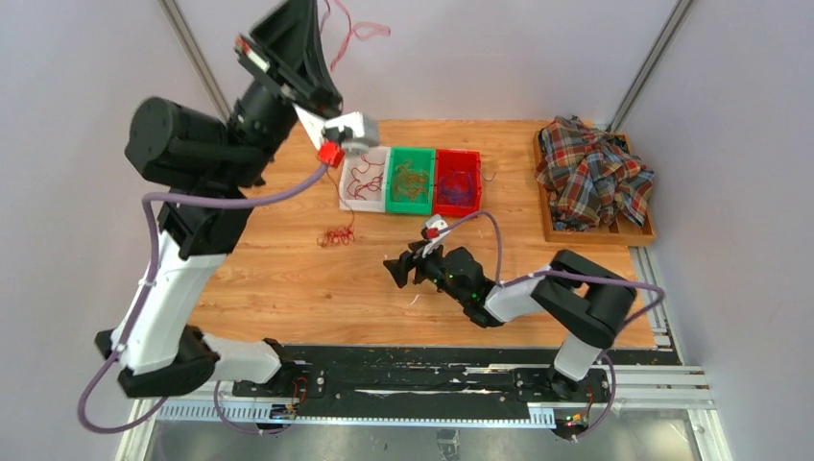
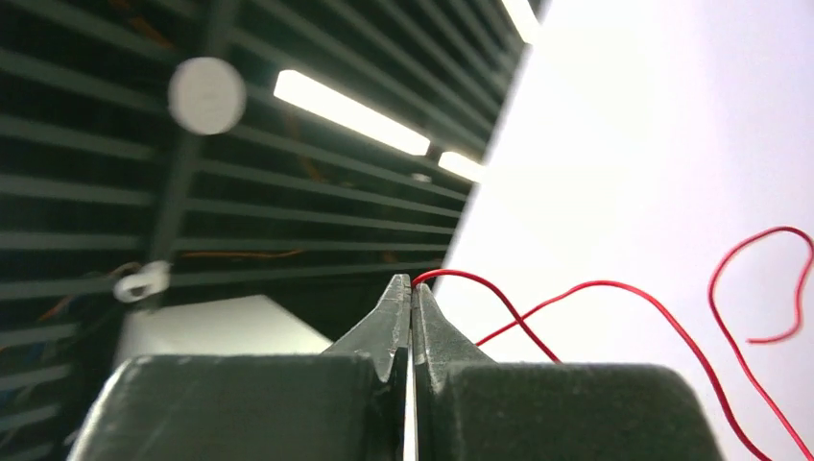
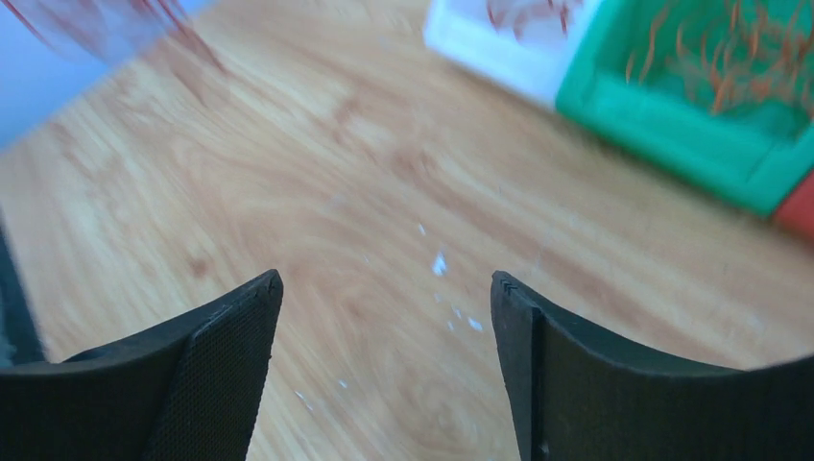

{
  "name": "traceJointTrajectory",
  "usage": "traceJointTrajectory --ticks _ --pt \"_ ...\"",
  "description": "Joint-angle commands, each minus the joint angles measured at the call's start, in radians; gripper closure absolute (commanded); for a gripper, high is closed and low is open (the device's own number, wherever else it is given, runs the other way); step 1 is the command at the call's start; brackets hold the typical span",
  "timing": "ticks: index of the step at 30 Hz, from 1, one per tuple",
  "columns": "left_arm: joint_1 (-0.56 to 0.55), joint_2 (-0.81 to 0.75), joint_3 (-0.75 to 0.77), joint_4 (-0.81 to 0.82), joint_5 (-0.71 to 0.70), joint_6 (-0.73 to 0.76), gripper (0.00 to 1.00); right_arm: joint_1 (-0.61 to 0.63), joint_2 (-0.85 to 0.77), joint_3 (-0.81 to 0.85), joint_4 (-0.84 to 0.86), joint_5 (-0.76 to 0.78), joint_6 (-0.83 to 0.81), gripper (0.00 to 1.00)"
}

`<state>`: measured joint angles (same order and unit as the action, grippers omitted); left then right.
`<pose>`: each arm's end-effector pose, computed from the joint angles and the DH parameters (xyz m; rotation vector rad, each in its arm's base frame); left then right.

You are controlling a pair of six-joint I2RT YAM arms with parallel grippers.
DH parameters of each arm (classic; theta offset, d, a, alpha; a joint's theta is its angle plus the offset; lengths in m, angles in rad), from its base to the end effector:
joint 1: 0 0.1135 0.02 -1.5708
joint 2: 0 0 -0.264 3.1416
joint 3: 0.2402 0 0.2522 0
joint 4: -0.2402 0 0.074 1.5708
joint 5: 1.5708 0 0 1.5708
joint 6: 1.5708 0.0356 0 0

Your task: Untangle the cables

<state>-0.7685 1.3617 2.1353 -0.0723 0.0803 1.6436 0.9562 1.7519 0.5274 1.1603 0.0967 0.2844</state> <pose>0.1290 -0.1287 0.6565 0.8623 0.2465 0.7828 0.1852 0.2565 0.1561 -0.4891 1.6357 0.8626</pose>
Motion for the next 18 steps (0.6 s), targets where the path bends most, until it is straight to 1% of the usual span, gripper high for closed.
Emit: traceJointTrajectory --ticks 1,5,10,12,13,15,18 --pt "-0.008 -0.188 -0.349 -0.006 -0.095 -0.071 0.99 0.010 -0.162 0.026 -0.038 -0.088 -0.080 0.20" --pt "-0.008 -0.301 -0.571 -0.110 -0.202 -0.202 0.99 0.011 -0.236 0.028 -0.087 -0.146 -0.101 0.20" --pt "-0.002 -0.419 -0.859 -0.234 -0.380 -0.325 0.99 0.010 -0.291 -0.020 -0.126 -0.072 -0.127 0.23" --pt "0.024 -0.434 -0.925 -0.314 -0.423 -0.369 0.99 0.009 -0.301 -0.027 -0.152 -0.060 -0.137 0.25" --pt "0.048 -0.434 -0.949 -0.367 -0.434 -0.386 0.99 0.009 -0.305 -0.029 -0.164 -0.057 -0.143 0.25" --pt "0.124 -0.432 -0.996 -0.399 -0.438 -0.412 0.99 0.009 -0.310 -0.038 -0.175 -0.051 -0.150 0.26" --pt "0.317 -0.426 -1.074 -0.414 -0.383 -0.420 0.99 0.009 -0.322 -0.058 -0.190 -0.020 -0.161 0.26"
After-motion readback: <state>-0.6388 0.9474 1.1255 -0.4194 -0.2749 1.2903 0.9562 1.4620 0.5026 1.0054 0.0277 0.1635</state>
